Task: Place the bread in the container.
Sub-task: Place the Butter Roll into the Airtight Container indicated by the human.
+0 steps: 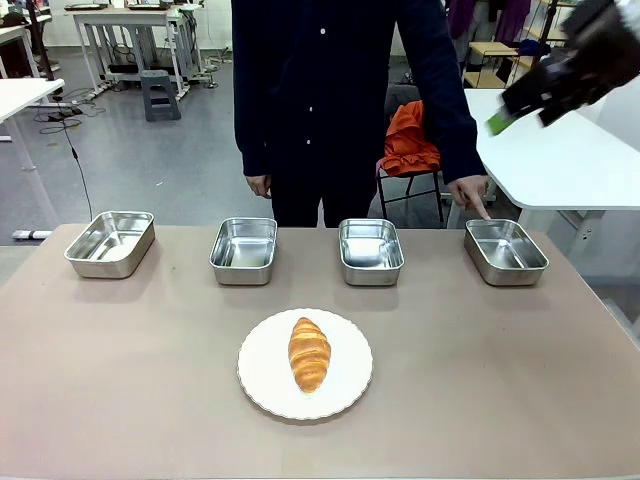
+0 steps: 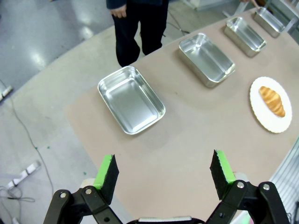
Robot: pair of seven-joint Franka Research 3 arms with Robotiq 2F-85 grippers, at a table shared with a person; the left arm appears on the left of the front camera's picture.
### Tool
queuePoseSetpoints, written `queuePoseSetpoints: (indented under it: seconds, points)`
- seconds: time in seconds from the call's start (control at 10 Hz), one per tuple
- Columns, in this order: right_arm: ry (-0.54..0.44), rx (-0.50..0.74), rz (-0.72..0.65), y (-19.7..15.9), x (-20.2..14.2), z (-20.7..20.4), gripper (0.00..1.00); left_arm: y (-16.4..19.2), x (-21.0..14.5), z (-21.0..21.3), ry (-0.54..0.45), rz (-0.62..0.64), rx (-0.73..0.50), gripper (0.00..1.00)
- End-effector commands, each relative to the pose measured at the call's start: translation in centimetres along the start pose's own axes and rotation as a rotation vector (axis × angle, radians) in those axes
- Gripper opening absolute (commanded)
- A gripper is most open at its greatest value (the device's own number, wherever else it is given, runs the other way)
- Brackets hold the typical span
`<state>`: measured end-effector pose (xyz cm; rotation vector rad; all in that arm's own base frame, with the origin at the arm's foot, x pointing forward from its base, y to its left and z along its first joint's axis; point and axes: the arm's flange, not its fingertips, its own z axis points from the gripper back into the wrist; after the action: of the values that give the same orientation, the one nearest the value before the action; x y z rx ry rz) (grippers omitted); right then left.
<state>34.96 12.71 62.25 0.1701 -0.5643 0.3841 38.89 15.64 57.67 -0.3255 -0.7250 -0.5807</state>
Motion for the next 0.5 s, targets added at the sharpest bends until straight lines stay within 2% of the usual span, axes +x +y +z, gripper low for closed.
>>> queuePoseSetpoints:
  seconds: [0.0, 0.1, 0.4]
  points:
    - [0.146, -0.072, -0.097, 5.6, -0.9, -1.2, 1.00, 0.0, 0.0, 0.1, -0.001, 0.008, 0.007, 1.00]
    - [0.180, -0.124, -0.152, 8.6, -2.2, -3.4, 1.00, 0.0, 0.0, 0.1, -0.001, 0.008, 0.007, 1.00]
    - [0.151, -0.177, -0.249, 14.0, -6.1, -10.9, 1.00, 0.0, 0.0, 0.1, -0.001, 0.008, 0.007, 1.00]
